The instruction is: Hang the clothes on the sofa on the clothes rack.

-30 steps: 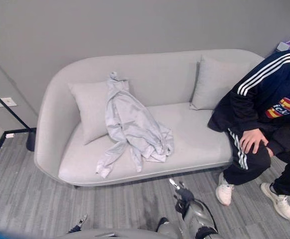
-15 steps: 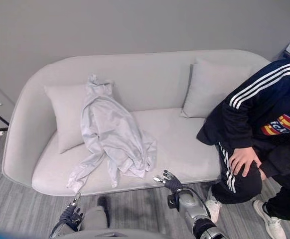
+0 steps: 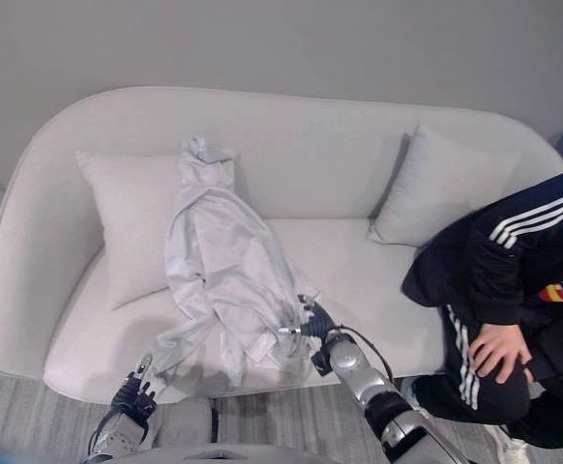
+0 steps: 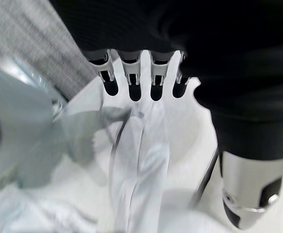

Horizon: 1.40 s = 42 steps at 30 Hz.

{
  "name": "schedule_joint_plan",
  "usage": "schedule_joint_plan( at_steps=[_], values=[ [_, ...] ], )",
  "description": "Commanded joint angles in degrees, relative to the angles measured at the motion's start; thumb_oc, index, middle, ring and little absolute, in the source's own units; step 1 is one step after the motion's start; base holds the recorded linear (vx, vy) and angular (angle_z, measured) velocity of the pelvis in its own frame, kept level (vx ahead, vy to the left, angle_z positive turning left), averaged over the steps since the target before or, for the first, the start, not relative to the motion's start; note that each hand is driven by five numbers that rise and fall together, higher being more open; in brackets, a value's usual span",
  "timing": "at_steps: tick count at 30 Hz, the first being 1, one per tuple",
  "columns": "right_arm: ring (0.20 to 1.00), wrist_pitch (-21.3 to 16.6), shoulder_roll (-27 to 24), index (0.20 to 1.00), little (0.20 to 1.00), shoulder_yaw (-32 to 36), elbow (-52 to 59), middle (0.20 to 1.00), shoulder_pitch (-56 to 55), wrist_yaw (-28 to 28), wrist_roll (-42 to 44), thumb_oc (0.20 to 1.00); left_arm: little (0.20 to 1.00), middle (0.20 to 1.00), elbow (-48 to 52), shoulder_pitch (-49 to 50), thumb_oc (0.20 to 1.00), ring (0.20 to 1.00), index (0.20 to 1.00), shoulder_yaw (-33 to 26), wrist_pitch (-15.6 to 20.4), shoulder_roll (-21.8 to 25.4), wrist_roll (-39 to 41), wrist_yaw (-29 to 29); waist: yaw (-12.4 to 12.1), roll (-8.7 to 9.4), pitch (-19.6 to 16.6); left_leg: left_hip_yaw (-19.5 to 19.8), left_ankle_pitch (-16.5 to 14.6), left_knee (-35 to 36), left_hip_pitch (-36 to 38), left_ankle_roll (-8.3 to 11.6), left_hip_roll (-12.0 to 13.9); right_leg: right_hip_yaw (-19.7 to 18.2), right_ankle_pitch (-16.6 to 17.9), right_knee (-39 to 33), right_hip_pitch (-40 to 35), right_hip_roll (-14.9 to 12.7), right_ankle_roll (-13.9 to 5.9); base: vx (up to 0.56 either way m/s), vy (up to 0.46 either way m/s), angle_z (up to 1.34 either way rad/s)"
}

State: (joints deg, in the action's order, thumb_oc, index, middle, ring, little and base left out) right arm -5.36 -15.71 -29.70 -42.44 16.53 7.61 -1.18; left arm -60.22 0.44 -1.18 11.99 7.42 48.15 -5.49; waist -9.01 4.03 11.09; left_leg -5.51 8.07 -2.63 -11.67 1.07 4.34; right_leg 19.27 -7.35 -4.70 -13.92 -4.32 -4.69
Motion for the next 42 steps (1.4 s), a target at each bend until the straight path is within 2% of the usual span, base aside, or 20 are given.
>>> schedule_joint_plan(
  at_steps=[1, 5, 9, 10, 12, 13, 20, 23, 27, 28, 33, 34, 35, 37, 42],
  values=[
    [1.000, -1.31, -1.58, 1.000, 1.000, 0.45, 0.91, 1.000, 0.90, 4.91, -6.31, 1.000, 1.000, 1.000, 0.32, 3.15, 1.000, 1.000, 1.000, 3.96, 1.57, -0.51, -3.59, -0.95, -1.51, -0.70, -1.52, 0.40, -1.91, -6.11, -3.89, 5.84, 8.27, -0.35, -0.91, 1.87, 2.99, -2.61, -0.37, -0.06, 0.035, 0.09],
    [1.000, -0.49, -1.03, 1.000, 1.000, -0.48, -3.68, 1.000, 4.78, 9.25, -10.48, 1.000, 1.000, 1.000, 0.04, 3.47, 1.000, 1.000, 1.000, 5.54, 2.05, 0.07, -4.84, -1.55, -2.69, -1.14, 0.51, 1.43, -2.49, -7.48, -6.43, 5.77, 8.10, -0.15, -0.57, 1.70, 4.52, -2.45, -0.37, -0.05, 0.019, 0.13],
    [1.000, 1.58, 0.53, 1.000, 1.000, 0.32, -18.12, 1.000, 13.67, 22.12, -15.11, 1.000, 1.000, 1.000, 3.52, 3.35, 1.000, 1.000, 1.000, 9.21, 4.52, 1.21, -4.97, -4.45, -4.63, -3.28, 4.12, 2.86, -2.33, -8.31, -11.14, 5.60, 6.79, 0.50, 0.73, 1.52, 8.57, -2.42, -0.75, -0.06, 0.065, 0.17],
    [1.000, 1.56, 0.55, 1.000, 1.000, 0.32, -18.16, 1.000, 13.70, 22.14, -15.11, 1.000, 1.000, 1.000, 3.52, 3.33, 1.000, 1.000, 1.000, 9.20, 4.52, 1.22, -4.97, -4.45, -4.62, -3.28, 4.12, 2.87, -2.33, -8.32, -11.17, 5.60, 6.80, 0.51, 0.73, 1.53, 8.60, -2.41, -0.75, -0.03, 0.052, 0.34],
    [1.000, 2.22, 0.98, 1.000, 1.000, 0.23, -21.65, 1.000, 16.17, 27.11, -16.27, 1.000, 1.000, 1.000, 4.18, 2.39, 1.000, 1.000, 1.000, 10.41, 5.29, 1.28, -4.77, -5.73, -5.23, -4.01, 5.26, 3.18, -2.14, -8.17, -12.52, 5.49, 6.32, 0.76, 1.26, 1.57, 10.23, -2.75, -0.99, 0.01, 0.045, 0.20],
    [1.000, 2.92, 1.26, 1.000, 1.000, -0.51, -24.80, 1.000, 18.60, 27.92, -16.26, 1.000, 1.000, 1.000, 5.52, 1.71, 1.000, 1.000, 1.000, 11.89, 5.63, 1.67, -4.28, -6.70, -5.89, -4.59, 6.46, 3.92, -3.22, -8.59, -13.79, 5.99, 6.04, 0.54, 0.90, 1.60, 11.33, -3.02, -1.29, 0.04, 0.025, 0.05],
    [1.000, 3.95, 1.08, 1.000, 1.000, -2.19, -32.40, 1.000, 24.68, 30.20, -15.68, 1.000, 1.000, 1.000, 11.59, 0.14, 1.000, 1.000, 1.000, 16.07, 7.06, 3.88, -4.69, -8.78, -7.83, -6.88, 9.94, 5.14, -3.22, -10.05, -20.98, 5.68, 4.29, 1.54, 2.16, 1.83, 17.61, -4.30, -2.04, -0.01, 0.053, 0.08],
    [1.000, 3.69, 0.21, 1.000, 1.000, -1.02, -34.15, 1.000, 27.68, 29.61, -12.18, 1.000, 1.000, 1.000, 17.31, 0.86, 1.000, 1.000, 1.000, 17.71, 7.82, 5.37, -4.62, -9.22, -8.84, -7.96, 11.29, 5.31, -3.23, -10.56, -25.50, 5.51, 3.27, 2.10, 3.54, 1.33, 21.15, -5.09, -2.66, -0.02, 0.084, 0.23],
    [1.000, 3.95, 0.42, 1.000, 1.000, -1.77, -36.41, 1.000, 29.39, 27.81, -11.31, 1.000, 1.000, 1.000, 18.75, 0.80, 1.000, 1.000, 1.000, 18.40, 7.50, 5.84, -4.83, -9.30, -9.48, -8.25, 12.39, 5.19, -3.60, -11.20, -30.99, 5.00, 1.85, 2.20, 4.63, 0.33, 24.65, -5.61, -3.42, 0.00, 0.096, 0.07],
    [1.000, 4.84, 1.16, 1.000, 1.000, -3.27, -37.86, 1.000, 30.05, 26.72, -12.66, 1.000, 1.000, 1.000, 19.19, 0.75, 1.000, 1.000, 1.000, 18.34, 7.55, 5.64, -4.14, -9.47, -9.87, -8.34, 12.99, 5.18, -4.33, -12.80, -33.88, 4.62, 1.33, 2.54, 4.82, 0.23, 26.03, -6.10, -3.64, 0.00, 0.108, -0.06],
    [1.000, 6.93, 2.21, 1.000, 1.000, -3.69, -40.38, 1.000, 31.94, 23.44, -12.11, 1.000, 1.000, 1.000, 20.85, 0.59, 1.000, 1.000, 1.000, 18.59, 7.30, 5.22, -2.28, -9.89, -10.38, -8.15, 13.80, 5.25, -5.99, -15.55, -38.41, 3.65, -0.22, 2.85, 5.34, -0.09, 28.06, -6.44, -4.18, 0.01, 0.050, -0.05],
    [0.567, 6.92, 2.21, 0.567, 0.567, -3.69, -40.38, 0.567, 31.94, 23.44, -12.11, 0.567, 1.000, 1.000, 20.85, 0.59, 1.000, 1.000, 1.000, 18.59, 7.30, 5.22, -2.28, -9.89, -10.38, -8.15, 13.79, 5.25, -5.99, -15.55, -38.41, 3.65, -0.22, 2.85, 5.34, -0.09, 28.06, -6.44, -4.18, 0.04, 0.009, 0.04],
    [0.200, 7.51, 2.67, 0.200, 0.200, -4.28, -41.41, 0.200, 32.59, 20.67, -11.77, 0.200, 1.000, 1.000, 20.70, 0.07, 1.000, 1.000, 1.000, 18.30, 6.85, 5.39, -2.36, -9.94, -10.55, -7.61, 13.75, 5.25, -6.52, -16.25, -39.27, 3.34, -0.61, 3.12, 5.26, -0.14, 28.17, -6.47, -4.31, 0.04, 0.005, 0.11],
    [0.200, 8.27, 3.00, 0.200, 0.200, -4.97, -42.24, 0.200, 32.61, 19.81, -12.39, 0.200, 1.000, 1.000, 20.48, -0.27, 1.000, 1.000, 1.000, 17.89, 6.48, 5.73, -2.45, -10.09, -10.58, -7.07, 13.72, 5.24, -7.07, -16.86, -39.32, 3.08, -0.79, 3.32, 5.26, -0.10, 27.76, -6.52, -4.41, 0.04, 0.006, 0.17],
    [0.200, 8.34, 4.45, 0.200, 0.200, -1.19, -41.61, 0.200, 30.86, 20.28, -6.67, 0.200, 1.000, 1.000, 19.87, -1.21, 1.000, 1.000, 1.000, 16.80, 5.52, 5.95, -3.52, -11.22, -10.16, -5.93, 13.48, 5.06, -8.22, -18.06, -37.83, 2.71, -0.82, 3.41, 5.10, 0.41, 26.43, -6.64, -4.45, 0.01, 0.002, 0.06]
  ],
)
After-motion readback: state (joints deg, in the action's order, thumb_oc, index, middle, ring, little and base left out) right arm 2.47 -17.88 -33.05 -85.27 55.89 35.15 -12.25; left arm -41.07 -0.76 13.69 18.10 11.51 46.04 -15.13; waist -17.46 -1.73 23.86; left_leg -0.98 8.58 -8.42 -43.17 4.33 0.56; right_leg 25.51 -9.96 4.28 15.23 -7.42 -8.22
